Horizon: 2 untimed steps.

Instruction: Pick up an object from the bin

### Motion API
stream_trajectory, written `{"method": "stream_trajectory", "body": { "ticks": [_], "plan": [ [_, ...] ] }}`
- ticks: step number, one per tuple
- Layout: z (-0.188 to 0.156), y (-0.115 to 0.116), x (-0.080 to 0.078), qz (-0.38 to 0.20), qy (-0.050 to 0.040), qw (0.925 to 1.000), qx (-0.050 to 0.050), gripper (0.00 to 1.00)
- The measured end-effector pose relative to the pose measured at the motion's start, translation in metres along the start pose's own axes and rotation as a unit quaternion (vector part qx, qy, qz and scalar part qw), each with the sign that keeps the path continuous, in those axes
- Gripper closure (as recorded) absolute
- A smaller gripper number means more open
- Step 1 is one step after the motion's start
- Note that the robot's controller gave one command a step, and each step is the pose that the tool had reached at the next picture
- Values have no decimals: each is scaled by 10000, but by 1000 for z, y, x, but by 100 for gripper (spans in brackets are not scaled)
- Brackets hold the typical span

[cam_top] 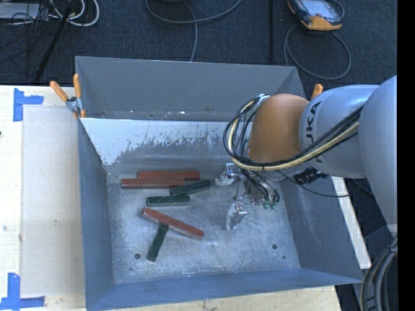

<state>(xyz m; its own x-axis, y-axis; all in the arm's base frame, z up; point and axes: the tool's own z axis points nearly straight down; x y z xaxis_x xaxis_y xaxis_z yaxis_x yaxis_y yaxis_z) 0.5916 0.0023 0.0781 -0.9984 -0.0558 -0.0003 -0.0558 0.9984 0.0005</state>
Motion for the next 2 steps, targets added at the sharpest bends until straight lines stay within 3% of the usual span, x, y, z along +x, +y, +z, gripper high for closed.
{"method": "stream_trajectory", "body": {
  "ticks": [1,2],
  "plan": [
    [1,25,-16,560,-10,9984,4,0],
    [-16,58,8,977,19,9952,7,0]
  ]
}}
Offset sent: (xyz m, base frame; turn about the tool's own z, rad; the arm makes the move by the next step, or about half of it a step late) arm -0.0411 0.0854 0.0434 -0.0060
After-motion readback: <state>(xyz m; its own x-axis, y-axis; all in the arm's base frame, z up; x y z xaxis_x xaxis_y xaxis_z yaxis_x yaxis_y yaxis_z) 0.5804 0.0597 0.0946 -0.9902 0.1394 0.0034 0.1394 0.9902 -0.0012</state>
